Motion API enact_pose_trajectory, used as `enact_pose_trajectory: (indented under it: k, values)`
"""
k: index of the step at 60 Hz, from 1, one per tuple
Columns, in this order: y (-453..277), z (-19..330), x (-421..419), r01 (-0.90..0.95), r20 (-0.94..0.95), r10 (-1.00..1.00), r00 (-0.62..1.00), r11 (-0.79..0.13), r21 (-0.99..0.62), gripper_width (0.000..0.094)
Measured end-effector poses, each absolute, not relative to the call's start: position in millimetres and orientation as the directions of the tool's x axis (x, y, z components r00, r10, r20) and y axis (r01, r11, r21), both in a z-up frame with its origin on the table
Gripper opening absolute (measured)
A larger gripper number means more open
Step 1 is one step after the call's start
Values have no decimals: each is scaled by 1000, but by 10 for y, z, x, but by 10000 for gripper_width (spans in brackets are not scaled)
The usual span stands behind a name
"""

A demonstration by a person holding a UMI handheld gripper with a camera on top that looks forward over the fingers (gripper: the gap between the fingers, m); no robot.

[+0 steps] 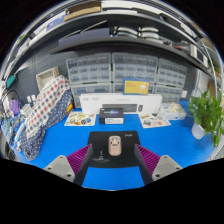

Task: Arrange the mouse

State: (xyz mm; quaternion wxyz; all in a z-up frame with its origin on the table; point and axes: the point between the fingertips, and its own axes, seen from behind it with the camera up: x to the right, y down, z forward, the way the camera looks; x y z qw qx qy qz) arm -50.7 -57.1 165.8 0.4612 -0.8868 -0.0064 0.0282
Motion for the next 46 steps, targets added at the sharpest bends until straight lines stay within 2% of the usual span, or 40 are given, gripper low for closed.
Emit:
enact_pose_trajectory:
  k: [7, 19, 46]
  values:
    - [-994, 1982, -376, -19, -30, 11, 999, -539, -842, 838]
    - [-1499, 2311, -338, -29, -33, 0, 999, -477, -878, 845]
    - [-2010, 2183, -376, 16, 4, 24, 1000, -515, -857, 840]
